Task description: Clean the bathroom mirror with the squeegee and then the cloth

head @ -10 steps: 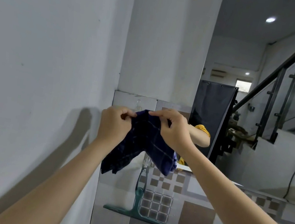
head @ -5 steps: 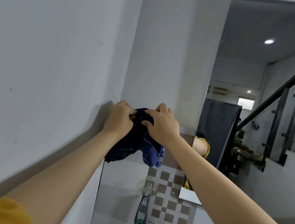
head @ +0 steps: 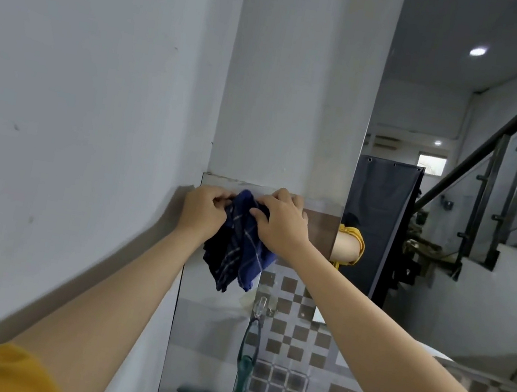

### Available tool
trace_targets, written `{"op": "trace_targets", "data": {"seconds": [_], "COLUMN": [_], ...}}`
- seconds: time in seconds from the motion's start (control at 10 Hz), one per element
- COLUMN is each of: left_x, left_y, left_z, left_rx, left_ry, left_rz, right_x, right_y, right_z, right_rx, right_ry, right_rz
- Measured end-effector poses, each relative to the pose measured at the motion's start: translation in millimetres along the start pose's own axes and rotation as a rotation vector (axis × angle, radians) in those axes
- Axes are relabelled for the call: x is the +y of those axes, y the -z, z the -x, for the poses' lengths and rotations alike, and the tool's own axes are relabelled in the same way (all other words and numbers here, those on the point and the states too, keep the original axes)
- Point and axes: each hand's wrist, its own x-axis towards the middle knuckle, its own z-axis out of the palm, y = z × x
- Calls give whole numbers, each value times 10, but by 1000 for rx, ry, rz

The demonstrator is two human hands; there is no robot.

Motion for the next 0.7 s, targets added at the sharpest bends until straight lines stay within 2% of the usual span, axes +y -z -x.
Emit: {"op": "trace_targets", "data": {"seconds": [0.1, 0.2, 0.4, 0.6, 0.7], "left_x": [20, 38, 126, 363, 397], "left_y": [53, 77, 63, -33, -40], "left_z": [8, 87, 224, 440, 514], "left_rx": [-30, -27, -35, -37, 2], "left_ry": [115, 141, 161, 171, 175], "left_rz": [109, 158, 107, 37, 70], "right_x": [-19, -37, -104, -181, -196], "right_y": [-7, -19, 10, 75, 138], "right_z": [47, 130, 313, 494, 543], "right_rx": [1, 51, 93, 79, 130], "right_ry": [-24, -62, -30, -32, -25], "right_rz": [-60, -183, -269, -237, -239]}}
